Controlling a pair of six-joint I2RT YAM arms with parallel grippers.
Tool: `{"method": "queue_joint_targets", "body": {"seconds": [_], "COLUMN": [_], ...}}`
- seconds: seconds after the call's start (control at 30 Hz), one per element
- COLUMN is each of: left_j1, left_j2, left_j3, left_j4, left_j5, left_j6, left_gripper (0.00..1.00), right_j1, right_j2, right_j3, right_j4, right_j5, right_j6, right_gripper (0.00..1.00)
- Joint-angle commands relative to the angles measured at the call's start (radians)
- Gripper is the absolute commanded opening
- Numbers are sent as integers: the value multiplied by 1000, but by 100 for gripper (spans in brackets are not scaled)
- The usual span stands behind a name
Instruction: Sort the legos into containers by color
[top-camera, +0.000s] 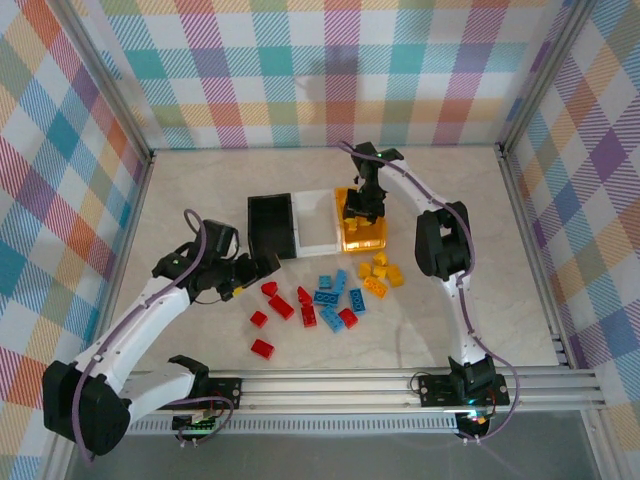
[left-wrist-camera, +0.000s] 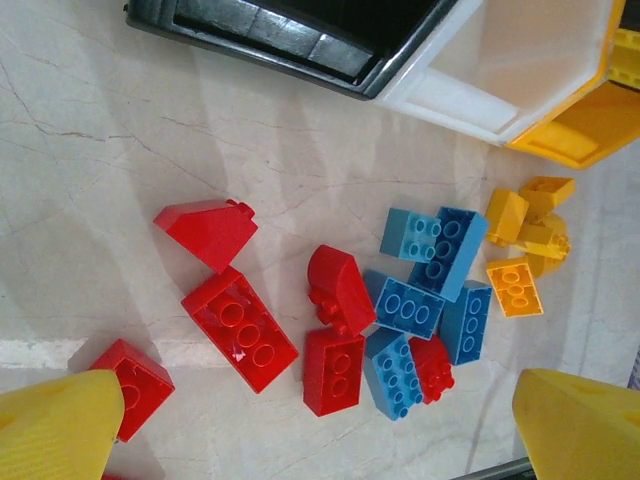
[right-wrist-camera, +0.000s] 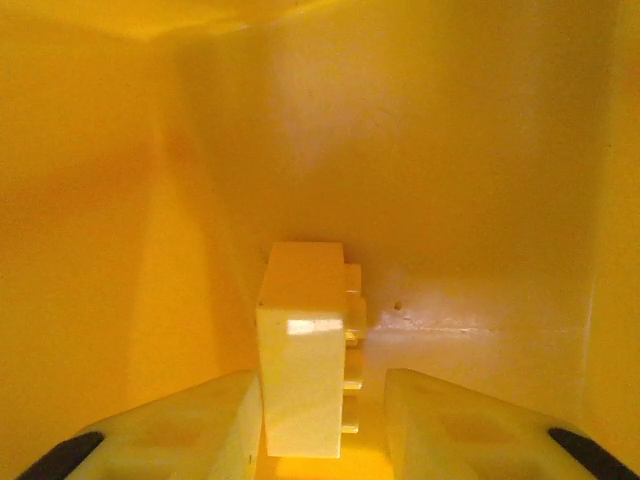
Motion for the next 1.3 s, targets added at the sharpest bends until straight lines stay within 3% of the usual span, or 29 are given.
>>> {"method": "queue_joint_targets", "body": {"seconds": [0.0,0.27,0.6,0.73,0.93,1.27], "left_j1": [10,11,11,8,-8,-13], "left_j2": [-33,-49,-15,30,78,-1], "left_j3": [-20,-10,-1,13,44,-13], "left_j4": [-27,-26,36,51,53,26], "left_j5": [3,-1,20,46,63,38], "left_j6": [-16,-10,-8,10,20,-22], "left_gripper": [100,100,100,100,100,100], "right_j1": [12,10,9,9,8,-14], "right_j2": [-41,-232,-637,-721,-744,-653], "right_j3": [28,-35,-530,-719,-903,-976], "right_j4": [-43,-80,-45,-29,39,131], "right_j5": [-5,35,60,47,82,138], "right_j6": [6,-23,-45,-29,-21,-87], "right_gripper": [38,42,47,50,48,42]}}
